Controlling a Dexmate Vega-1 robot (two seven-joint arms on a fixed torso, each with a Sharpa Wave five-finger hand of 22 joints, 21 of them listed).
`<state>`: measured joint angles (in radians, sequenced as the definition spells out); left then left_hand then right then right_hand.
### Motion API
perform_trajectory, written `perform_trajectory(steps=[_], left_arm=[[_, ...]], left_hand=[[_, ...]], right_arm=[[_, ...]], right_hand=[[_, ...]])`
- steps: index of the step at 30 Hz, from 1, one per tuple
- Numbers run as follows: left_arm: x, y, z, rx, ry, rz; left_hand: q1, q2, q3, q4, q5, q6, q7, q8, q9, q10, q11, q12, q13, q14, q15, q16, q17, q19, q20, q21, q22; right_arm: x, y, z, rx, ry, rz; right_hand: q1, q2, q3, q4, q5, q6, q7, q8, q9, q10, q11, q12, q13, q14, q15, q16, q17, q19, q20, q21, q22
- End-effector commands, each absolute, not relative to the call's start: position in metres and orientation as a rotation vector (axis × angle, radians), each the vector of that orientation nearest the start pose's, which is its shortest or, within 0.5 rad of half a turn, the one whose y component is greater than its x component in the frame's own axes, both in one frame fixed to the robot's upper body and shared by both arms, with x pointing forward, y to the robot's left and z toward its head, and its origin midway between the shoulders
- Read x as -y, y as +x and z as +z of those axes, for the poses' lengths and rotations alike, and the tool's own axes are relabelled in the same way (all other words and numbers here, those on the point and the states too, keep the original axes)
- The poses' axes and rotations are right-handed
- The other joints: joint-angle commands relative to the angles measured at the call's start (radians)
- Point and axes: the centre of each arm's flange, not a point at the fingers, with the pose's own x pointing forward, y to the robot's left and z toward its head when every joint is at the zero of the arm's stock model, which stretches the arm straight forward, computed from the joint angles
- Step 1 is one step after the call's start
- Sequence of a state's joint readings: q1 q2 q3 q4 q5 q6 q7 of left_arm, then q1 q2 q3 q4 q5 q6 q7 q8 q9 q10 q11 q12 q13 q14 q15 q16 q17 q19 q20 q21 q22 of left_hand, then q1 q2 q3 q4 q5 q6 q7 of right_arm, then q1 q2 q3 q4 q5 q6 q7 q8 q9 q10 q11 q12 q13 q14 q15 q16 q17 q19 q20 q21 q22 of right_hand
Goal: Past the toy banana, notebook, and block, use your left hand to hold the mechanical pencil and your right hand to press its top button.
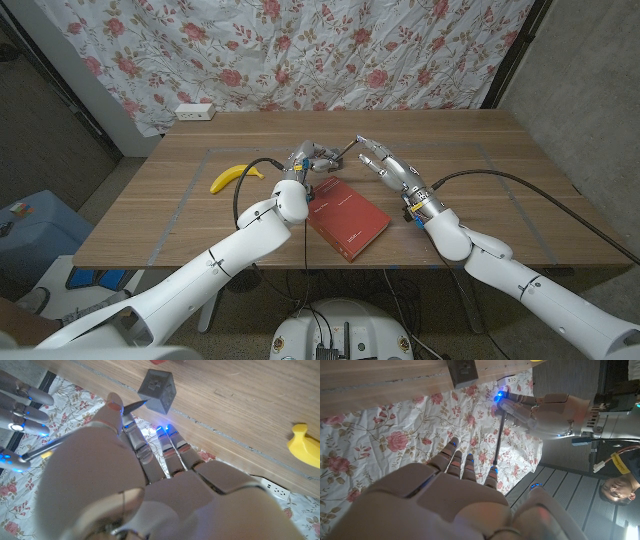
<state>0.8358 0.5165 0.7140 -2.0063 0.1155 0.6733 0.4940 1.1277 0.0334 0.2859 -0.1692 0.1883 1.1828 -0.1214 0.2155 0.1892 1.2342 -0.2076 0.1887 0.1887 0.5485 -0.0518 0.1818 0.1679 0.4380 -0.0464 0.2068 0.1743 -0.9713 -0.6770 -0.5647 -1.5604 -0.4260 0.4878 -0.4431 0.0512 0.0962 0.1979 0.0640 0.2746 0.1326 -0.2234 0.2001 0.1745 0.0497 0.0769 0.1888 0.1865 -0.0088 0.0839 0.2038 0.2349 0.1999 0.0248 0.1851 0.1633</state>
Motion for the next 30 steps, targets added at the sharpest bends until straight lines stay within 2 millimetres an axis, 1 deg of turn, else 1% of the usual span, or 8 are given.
perform_trajectory(steps=[1,30], left_arm=[[-0.1138,0.5554,-0.0011,0.522,0.729,0.153],[-0.116,0.5563,-0.0022,0.516,0.734,0.151]], left_hand=[[0.001,0.011,-0.003,0.002,0.006,0.0,0.004,0.0,0.002,0.027,-0.017,0.004,0.001,0.009,-0.167,-0.003,0.001,-0.006,-0.047,-0.002,0.004],[0.002,0.012,-0.005,0.002,0.006,-0.001,0.004,-0.001,0.003,0.027,-0.017,0.004,0.001,0.009,-0.167,-0.003,0.001,-0.007,-0.047,-0.002,0.004]], right_arm=[[0.1753,0.5554,-0.0734,1.065,-0.924,0.205],[0.1832,0.5532,-0.0684,1.089,-0.895,0.159]], right_hand=[[-0.008,0.017,0.003,0.009,0.007,0.02,0.005,0.005,0.003,-0.008,-0.003,0.003,0.001,-0.009,0.0,0.007,0.002,-0.002,-0.001,-0.001,0.003],[-0.01,0.016,0.005,0.015,0.011,0.036,0.003,0.002,0.002,-0.005,-0.004,0.005,0.001,-0.005,-0.002,0.009,0.001,0.005,0.001,0.002,0.003]])
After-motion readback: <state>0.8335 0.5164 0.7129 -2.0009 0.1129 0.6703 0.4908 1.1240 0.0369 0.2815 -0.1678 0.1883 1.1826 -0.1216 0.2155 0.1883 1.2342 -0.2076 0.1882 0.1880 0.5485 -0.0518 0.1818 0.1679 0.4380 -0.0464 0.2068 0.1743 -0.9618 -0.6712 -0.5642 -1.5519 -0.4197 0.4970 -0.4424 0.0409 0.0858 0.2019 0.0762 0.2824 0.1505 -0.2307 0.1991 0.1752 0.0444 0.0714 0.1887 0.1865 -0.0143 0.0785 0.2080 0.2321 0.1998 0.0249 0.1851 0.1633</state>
